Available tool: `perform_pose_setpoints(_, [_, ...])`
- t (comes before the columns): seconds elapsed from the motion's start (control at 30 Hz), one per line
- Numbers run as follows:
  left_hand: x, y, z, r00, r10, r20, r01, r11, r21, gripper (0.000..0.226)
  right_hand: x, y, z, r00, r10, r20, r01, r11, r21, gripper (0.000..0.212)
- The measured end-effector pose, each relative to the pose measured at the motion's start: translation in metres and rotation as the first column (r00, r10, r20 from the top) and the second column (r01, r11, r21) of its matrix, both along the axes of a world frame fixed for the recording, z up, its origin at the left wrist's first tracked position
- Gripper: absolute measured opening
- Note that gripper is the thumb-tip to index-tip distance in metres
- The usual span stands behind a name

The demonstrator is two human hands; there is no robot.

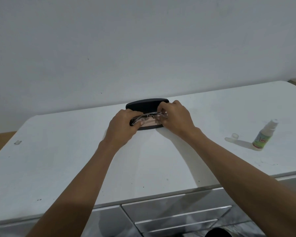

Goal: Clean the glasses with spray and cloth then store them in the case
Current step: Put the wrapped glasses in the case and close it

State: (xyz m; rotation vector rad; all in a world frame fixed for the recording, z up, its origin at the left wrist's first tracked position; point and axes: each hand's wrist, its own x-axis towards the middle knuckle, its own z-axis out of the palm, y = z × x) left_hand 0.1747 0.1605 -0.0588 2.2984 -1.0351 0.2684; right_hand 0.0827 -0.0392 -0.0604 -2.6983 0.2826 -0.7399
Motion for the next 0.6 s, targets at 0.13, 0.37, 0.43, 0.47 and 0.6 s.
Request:
perform_pose_setpoints(0.13, [0.001, 0.000, 0.001, 1.000, 0.007, 0.005, -0.007, 1.000, 0.014, 0.031, -0.004, -0.002, 0.004, 0.999, 0.029, -0.039, -0.026, 0.997, 0.074, 0.024])
perform_pose_setpoints(0.37, [0.002, 0.008, 0.001, 0.999, -0.029, -0.016, 0.029, 1.000, 0.007, 0.034, -0.013, -0.012, 0.012, 0.984, 0.130, -0.123, -0.110, 0.981, 0.161, 0.033])
perform_pose_setpoints(0.43, [0.000, 0.010, 0.002, 0.998, -0.041, -0.038, 0.040, 0.999, -0.012, 0.042, -0.017, -0.012, 0.012, 0.981, 0.162, -0.108, -0.145, 0.978, 0.150, 0.039])
perform_pose_setpoints(0.47, [-0.002, 0.012, 0.003, 0.997, -0.054, -0.053, 0.053, 0.998, -0.026, 0.044, -0.019, -0.012, 0.012, 0.981, 0.173, -0.091, -0.159, 0.977, 0.141, 0.041])
perform_pose_setpoints(0.6, [-0.005, 0.014, 0.003, 0.992, -0.088, -0.091, 0.086, 0.996, -0.032, 0.044, -0.027, -0.008, 0.003, 0.989, 0.149, -0.011, -0.148, 0.987, 0.061, 0.035])
